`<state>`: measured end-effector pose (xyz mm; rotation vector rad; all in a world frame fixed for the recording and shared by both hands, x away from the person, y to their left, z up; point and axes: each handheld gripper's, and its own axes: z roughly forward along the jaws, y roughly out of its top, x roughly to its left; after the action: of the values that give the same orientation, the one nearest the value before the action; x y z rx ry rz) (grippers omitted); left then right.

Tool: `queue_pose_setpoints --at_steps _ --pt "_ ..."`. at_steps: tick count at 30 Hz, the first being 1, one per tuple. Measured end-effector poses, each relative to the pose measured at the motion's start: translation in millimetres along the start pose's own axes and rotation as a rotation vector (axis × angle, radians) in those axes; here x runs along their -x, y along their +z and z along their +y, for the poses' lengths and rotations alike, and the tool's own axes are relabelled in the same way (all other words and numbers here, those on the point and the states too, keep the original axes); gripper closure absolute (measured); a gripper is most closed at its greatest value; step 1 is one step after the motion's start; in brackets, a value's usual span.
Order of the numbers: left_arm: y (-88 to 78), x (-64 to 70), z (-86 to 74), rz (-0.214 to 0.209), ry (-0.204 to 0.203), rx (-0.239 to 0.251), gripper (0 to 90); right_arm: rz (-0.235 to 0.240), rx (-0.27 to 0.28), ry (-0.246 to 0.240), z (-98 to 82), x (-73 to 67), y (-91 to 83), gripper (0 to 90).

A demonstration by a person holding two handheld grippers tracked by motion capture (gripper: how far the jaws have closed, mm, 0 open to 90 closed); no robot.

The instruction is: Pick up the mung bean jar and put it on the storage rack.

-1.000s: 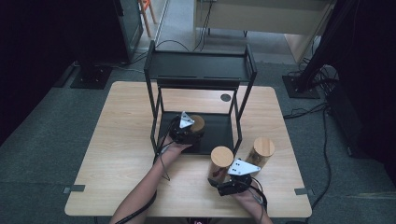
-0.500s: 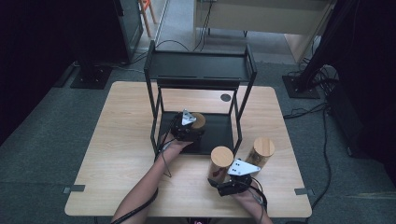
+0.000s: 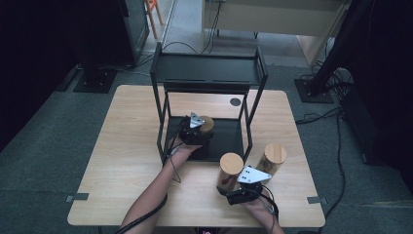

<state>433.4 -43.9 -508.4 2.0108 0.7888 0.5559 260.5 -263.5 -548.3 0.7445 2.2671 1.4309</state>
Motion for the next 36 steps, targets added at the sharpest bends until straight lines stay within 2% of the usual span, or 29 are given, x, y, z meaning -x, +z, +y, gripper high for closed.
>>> queue_pose_setpoints --at_steps 13,19,26,32,34,36 --pt "6.7 -3.4 3.1 0.007 0.008 -0.022 25.5 -0.001 -0.003 0.001 0.1 0.0 0.2 10.1" --pt "6.5 -6.7 1.5 -0.008 -0.019 -0.019 25.2 -0.004 -0.002 0.005 0.1 0.4 0.1 10.1" --pt "5.8 -6.1 3.0 -0.007 0.000 -0.031 22.9 -0.003 -0.004 0.004 0.1 0.1 0.2 10.1" --pt "4.9 -3.2 3.9 0.011 0.022 -0.051 21.8 -0.006 -0.003 0.008 0.1 0.5 0.2 10.1" --pt "4.3 -4.0 2.8 0.013 0.018 -0.057 21.3 -0.006 -0.003 0.010 0.1 0.6 0.2 10.1" --pt "3.6 -5.3 2.0 0.007 -0.002 -0.055 20.2 -0.006 -0.004 0.008 0.1 0.5 0.2 10.1"
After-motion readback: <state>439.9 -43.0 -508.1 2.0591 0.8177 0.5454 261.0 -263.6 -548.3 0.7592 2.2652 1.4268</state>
